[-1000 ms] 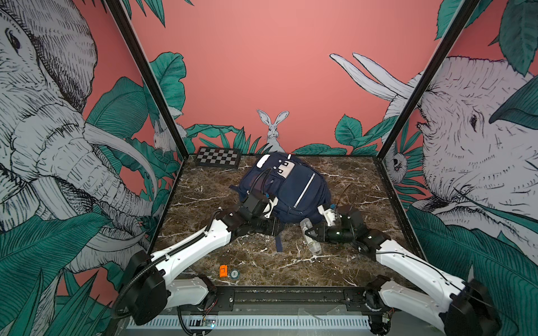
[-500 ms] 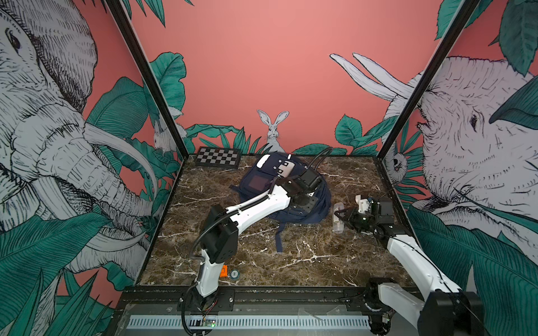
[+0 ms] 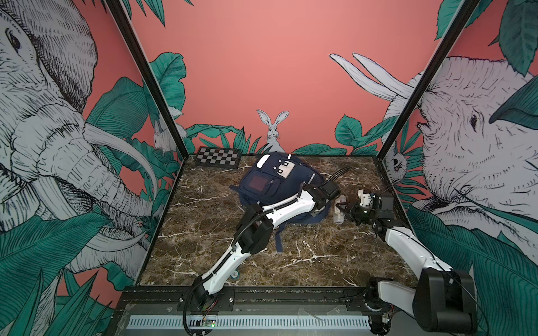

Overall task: Pack books, pencil case, and school supplies into a backpack
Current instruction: Open the student bag at the top-center of the table.

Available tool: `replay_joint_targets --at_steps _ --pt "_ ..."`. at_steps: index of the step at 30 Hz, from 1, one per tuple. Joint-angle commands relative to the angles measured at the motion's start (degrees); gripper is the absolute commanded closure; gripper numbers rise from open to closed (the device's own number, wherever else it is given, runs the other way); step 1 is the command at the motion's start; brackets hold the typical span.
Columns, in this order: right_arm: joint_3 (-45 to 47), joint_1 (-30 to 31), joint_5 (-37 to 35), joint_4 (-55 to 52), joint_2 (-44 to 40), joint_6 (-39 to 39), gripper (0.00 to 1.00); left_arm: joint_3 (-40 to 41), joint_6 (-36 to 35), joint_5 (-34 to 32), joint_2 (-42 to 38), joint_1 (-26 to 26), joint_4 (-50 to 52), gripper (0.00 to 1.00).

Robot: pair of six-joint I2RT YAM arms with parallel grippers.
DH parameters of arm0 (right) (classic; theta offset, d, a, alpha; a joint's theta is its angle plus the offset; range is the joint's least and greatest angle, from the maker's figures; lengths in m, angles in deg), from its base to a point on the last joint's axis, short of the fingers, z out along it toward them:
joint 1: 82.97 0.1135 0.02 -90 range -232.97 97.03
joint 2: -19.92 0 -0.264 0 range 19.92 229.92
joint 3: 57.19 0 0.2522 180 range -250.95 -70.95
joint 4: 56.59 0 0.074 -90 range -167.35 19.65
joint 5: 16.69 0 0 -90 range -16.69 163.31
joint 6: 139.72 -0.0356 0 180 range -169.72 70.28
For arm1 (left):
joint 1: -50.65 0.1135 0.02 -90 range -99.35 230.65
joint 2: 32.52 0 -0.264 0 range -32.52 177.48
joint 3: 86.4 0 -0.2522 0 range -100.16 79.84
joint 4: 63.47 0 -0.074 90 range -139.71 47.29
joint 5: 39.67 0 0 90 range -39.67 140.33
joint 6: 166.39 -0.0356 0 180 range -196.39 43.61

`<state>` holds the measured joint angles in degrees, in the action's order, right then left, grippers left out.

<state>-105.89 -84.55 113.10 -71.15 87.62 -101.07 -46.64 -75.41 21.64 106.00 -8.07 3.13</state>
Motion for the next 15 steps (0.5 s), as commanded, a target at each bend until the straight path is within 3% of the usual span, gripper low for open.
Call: replay_joint_targets --at_steps 1,6,11,15 --pt "-1.6 -0.3 1.3 3.8 0.6 -0.9 1.00 -3.0 -1.8 -4.0 0.0 -0.2 2.3 0.40" --pt "-1.9 -0.3 2.4 4.7 1.8 -0.9 1.00 -1.9 -2.1 -5.7 -1.1 -0.1 1.4 0.50" --pt "-1.7 -0.2 3.1 6.2 2.8 -1.5 1.00 -1.6 -2.5 -4.6 -2.1 0.3 1.4 0.81" --pt "-1.5 -0.2 3.6 8.0 3.7 -2.0 1.00 -0.5 -2.5 -3.9 -4.0 0.3 1.0 0.96"
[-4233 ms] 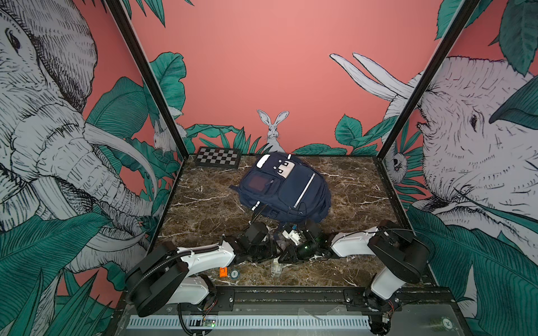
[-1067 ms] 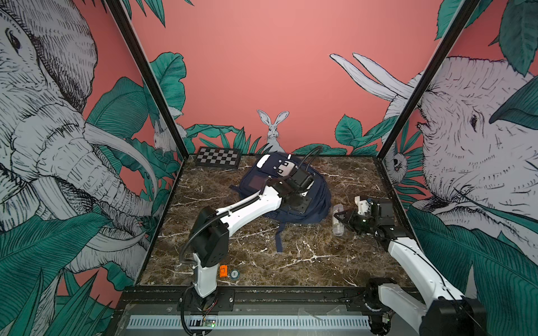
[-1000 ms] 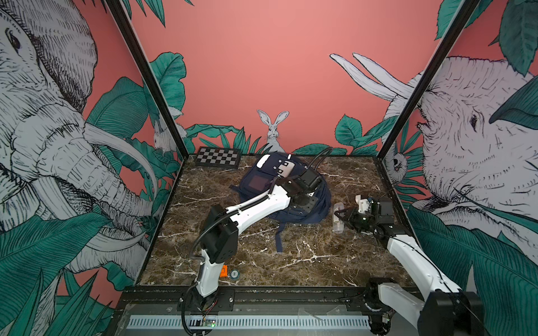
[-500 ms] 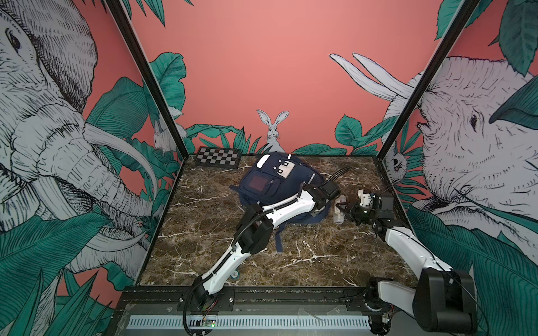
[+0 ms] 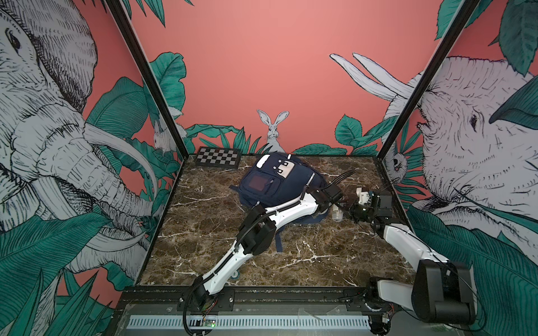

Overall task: Pack books, pencil case, and school supplies into a backpack
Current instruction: Open the student bag at the top-center of the table, then place the loose stationery in the student bag.

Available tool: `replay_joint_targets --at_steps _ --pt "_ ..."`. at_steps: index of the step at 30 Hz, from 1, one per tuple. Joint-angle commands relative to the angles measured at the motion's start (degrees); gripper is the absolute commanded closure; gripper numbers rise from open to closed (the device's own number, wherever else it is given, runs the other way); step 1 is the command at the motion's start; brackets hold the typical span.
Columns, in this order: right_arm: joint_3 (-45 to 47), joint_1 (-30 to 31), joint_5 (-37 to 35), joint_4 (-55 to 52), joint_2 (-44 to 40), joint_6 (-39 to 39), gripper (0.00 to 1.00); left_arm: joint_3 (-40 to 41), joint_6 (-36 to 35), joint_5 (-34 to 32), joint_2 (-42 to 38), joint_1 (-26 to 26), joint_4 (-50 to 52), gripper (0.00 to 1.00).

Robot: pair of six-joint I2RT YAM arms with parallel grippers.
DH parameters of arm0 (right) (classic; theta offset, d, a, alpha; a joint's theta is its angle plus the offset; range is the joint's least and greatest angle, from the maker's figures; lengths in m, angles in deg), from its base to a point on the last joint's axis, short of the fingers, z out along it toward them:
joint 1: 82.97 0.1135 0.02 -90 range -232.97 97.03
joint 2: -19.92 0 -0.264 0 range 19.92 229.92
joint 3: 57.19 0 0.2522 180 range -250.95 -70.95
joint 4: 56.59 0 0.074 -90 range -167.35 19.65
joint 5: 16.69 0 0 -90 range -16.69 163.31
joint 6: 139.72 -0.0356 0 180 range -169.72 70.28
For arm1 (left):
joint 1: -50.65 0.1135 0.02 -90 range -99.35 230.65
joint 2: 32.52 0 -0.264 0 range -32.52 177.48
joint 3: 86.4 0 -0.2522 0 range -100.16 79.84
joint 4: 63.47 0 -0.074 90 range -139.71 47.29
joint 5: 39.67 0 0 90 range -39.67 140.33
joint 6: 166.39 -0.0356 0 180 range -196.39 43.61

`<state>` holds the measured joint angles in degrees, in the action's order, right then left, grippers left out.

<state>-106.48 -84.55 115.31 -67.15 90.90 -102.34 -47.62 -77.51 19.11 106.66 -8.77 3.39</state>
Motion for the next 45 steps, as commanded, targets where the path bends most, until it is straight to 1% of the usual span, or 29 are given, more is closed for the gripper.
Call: replay_joint_targets --at_steps 1,6,10,14,16,23,28,34,35,37,39,40,41,45 --pt "-0.8 -0.2 1.5 4.7 0.9 -0.9 1.00 0.8 -0.3 -1.1 -5.4 1.0 0.5 1.00" --pt "-0.4 1.0 2.8 11.0 4.3 -3.3 1.00 2.6 -0.1 -0.9 -10.0 0.9 -0.3 1.00" --pt "-1.4 3.9 1.2 14.7 8.0 -4.1 1.00 5.5 0.1 0.2 -15.4 1.0 -2.3 1.00" --pt "-2.6 6.0 0.4 23.3 13.6 -8.9 1.00 8.1 0.2 0.1 -19.8 1.0 -3.6 1.00" --pt "-4.5 7.4 -0.1 26.5 16.5 -10.9 1.00 9.7 0.4 1.1 -21.7 1.1 -4.5 1.00" --pt "-12.1 13.1 -3.0 34.2 26.0 -17.6 1.00 13.7 2.4 4.6 -24.3 2.3 -5.5 1.00" --pt "-17.8 17.0 -7.1 35.7 33.4 -21.8 1.00 16.3 3.7 5.1 -25.8 2.5 -7.2 1.00" --pt "-22.7 20.9 -12.5 47.9 43.2 -32.7 1.00 17.2 4.7 7.7 -27.6 3.0 -9.0 1.00" --pt "-24.0 21.8 -12.9 50.2 44.6 -34.0 0.98 17.7 5.1 8.3 -28.0 3.3 -9.5 1.00" --pt "-25.9 23.7 -13.5 52.2 46.3 -35.4 0.88 19.1 5.8 9.4 -28.9 3.9 -10.6 1.00" --pt "-27.0 25.1 -13.2 51.7 46.8 -35.1 0.71 20.6 6.4 10.9 -29.7 4.9 -11.5 1.00" --pt "-26.6 25.3 -13.1 50.7 46.4 -34.5 0.64 21.1 6.6 11.4 -30.1 5.4 -11.8 1.00" --pt "-25.5 25.3 -13.1 48.4 45.2 -33.2 0.58 21.6 6.7 11.6 -30.5 5.8 -11.9 1.00" --pt "-21.3 25.1 -15.7 32.8 37.3 -23.8 0.41 23.5 6.7 12.2 -31.9 7.0 -12.8 1.00"
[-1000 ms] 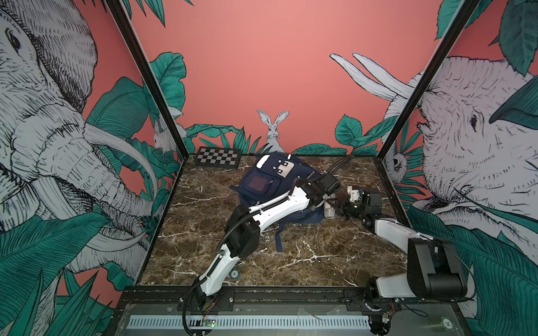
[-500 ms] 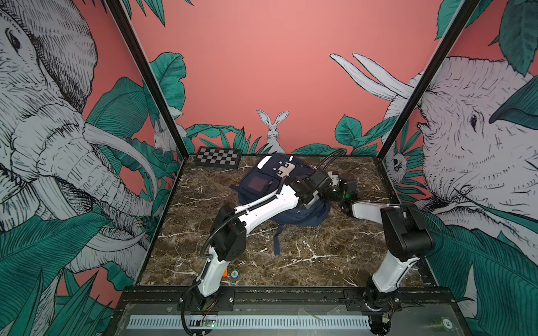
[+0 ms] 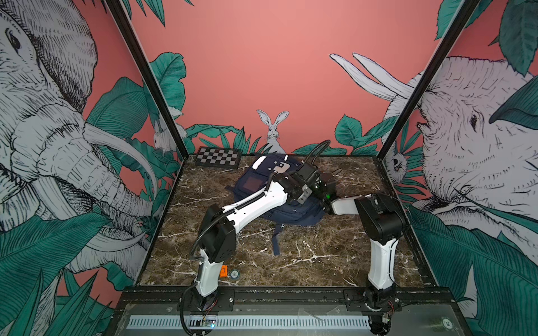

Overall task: Pack books, pencil case, and school supplies into a backpack
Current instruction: Place the loose stationery in the student bag.

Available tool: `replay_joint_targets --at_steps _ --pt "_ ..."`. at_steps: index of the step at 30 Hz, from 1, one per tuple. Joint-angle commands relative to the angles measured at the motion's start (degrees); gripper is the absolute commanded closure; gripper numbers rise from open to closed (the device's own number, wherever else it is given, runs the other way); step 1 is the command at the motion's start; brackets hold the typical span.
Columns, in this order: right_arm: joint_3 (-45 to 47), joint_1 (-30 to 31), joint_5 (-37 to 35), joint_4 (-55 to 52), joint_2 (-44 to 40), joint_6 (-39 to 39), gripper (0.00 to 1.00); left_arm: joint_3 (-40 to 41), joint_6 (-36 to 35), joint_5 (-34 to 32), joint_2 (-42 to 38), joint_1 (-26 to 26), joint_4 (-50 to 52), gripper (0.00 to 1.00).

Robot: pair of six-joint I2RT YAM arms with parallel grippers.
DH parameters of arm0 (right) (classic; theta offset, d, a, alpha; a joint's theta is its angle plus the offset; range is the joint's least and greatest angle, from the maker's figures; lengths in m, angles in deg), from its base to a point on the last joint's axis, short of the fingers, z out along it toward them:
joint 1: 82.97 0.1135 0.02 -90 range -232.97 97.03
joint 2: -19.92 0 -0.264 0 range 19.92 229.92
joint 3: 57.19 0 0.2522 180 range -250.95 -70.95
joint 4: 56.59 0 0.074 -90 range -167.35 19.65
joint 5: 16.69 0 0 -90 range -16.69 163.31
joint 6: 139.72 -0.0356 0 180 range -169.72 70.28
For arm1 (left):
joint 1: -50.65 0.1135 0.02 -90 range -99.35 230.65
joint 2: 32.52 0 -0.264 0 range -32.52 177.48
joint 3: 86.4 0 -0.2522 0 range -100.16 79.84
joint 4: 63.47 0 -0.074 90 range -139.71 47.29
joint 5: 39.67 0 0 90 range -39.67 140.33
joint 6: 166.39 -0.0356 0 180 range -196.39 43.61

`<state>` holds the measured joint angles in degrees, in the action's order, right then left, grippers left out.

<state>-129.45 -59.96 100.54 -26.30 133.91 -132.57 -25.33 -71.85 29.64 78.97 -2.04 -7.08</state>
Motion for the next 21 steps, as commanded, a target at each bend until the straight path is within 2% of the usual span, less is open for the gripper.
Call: replay_joint_targets --at_steps 1,3,5,12,16,21 --pt "1.9 0.6 -0.8 -10.7 -7.2 8.3 0.34 1.4 1.1 1.9 -4.3 0.5 -2.4 1.00" --pt "1.3 0.6 -0.1 -15.8 -9.5 11.3 0.31 2.1 1.0 2.5 -4.6 0.9 -2.9 1.00" --pt "0.9 0.7 0.2 -20.0 -11.4 13.2 0.23 2.2 0.9 3.1 -4.5 1.1 -3.3 1.00" --pt "0.2 0.7 -6.0 -41.9 -19.4 24.7 0.19 2.7 0.6 3.4 -4.4 1.5 -3.8 1.00" --pt "2.1 -0.1 -4.7 -43.0 -19.9 26.1 0.28 3.3 0.4 3.9 -4.8 1.5 -4.2 1.00" --pt "8.2 -0.2 -12.3 -50.1 -30.2 32.9 0.41 6.2 -0.6 6.3 -4.6 1.4 -3.2 1.00"
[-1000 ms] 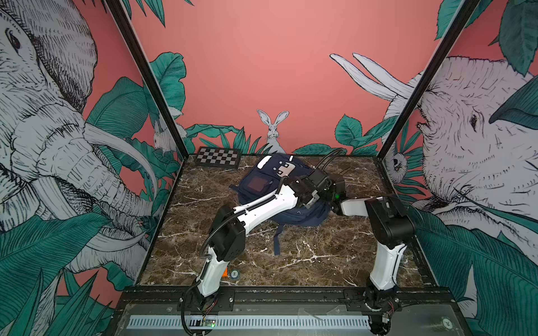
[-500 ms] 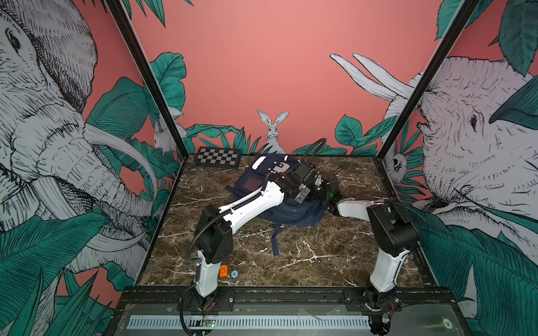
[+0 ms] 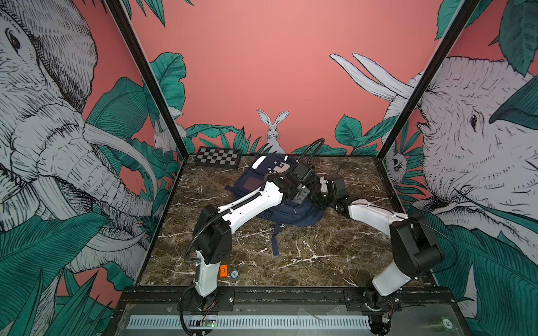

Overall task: Pack books, pencil case, and school supplies into a backpack
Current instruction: Place the loose stationery in the student bag, then close the student bag at the top-center of the table.

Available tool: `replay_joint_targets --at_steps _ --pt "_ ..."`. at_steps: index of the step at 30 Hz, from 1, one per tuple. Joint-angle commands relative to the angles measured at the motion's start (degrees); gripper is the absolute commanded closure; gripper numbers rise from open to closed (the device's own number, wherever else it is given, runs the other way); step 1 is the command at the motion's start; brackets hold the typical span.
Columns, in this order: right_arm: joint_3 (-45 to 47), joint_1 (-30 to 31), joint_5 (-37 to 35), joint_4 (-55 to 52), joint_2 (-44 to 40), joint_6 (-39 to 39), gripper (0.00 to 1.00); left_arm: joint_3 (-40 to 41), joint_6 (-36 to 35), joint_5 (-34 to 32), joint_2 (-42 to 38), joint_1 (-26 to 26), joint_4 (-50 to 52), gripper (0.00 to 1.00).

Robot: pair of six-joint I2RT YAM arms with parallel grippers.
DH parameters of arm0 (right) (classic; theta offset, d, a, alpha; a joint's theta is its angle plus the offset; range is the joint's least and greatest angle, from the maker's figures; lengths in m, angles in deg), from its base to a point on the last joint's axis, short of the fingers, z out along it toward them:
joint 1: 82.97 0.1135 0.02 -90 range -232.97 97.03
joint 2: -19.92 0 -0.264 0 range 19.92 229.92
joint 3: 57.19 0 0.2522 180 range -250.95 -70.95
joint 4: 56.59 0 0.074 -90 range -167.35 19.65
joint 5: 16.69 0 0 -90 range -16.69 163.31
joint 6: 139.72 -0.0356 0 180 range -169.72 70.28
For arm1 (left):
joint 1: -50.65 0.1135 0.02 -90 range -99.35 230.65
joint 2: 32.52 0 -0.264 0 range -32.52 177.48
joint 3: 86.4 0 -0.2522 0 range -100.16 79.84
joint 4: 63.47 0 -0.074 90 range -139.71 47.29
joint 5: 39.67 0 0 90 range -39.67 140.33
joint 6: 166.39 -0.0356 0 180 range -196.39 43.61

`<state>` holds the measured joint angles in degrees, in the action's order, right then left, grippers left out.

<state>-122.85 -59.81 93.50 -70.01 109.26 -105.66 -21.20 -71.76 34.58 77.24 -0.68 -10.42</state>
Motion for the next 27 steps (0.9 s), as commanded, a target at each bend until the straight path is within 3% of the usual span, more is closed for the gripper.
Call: replay_joint_targets --at_steps 1,3,9,13,16,22,27 --pt "2.8 -0.3 -7.0 -8.0 -8.1 7.3 0.43 3.3 -0.6 1.6 -2.9 0.1 0.0 0.98" --pt "4.2 -0.2 -9.5 -10.8 -12.4 10.0 0.47 5.9 0.1 2.1 -3.2 0.1 -0.4 0.79" --pt "2.3 5.0 -13.0 -16.0 -17.2 15.5 0.55 14.9 3.3 0.1 -8.8 0.2 -4.0 0.50" --pt "-0.1 11.5 -18.3 -17.3 -15.5 16.3 0.55 20.5 5.7 -1.5 -13.3 1.0 -6.0 0.47" --pt "-1.7 17.1 -22.3 -15.7 -12.3 15.3 0.56 25.7 9.0 -0.2 -17.0 4.7 -8.8 0.47" --pt "-9.8 25.4 -28.1 -14.2 -0.8 13.9 0.57 31.5 15.1 14.6 -18.6 15.4 -15.3 0.46" --pt "-15.6 28.4 -30.9 -15.2 7.1 12.0 0.61 31.5 17.3 24.7 -14.6 19.4 -18.8 0.46"
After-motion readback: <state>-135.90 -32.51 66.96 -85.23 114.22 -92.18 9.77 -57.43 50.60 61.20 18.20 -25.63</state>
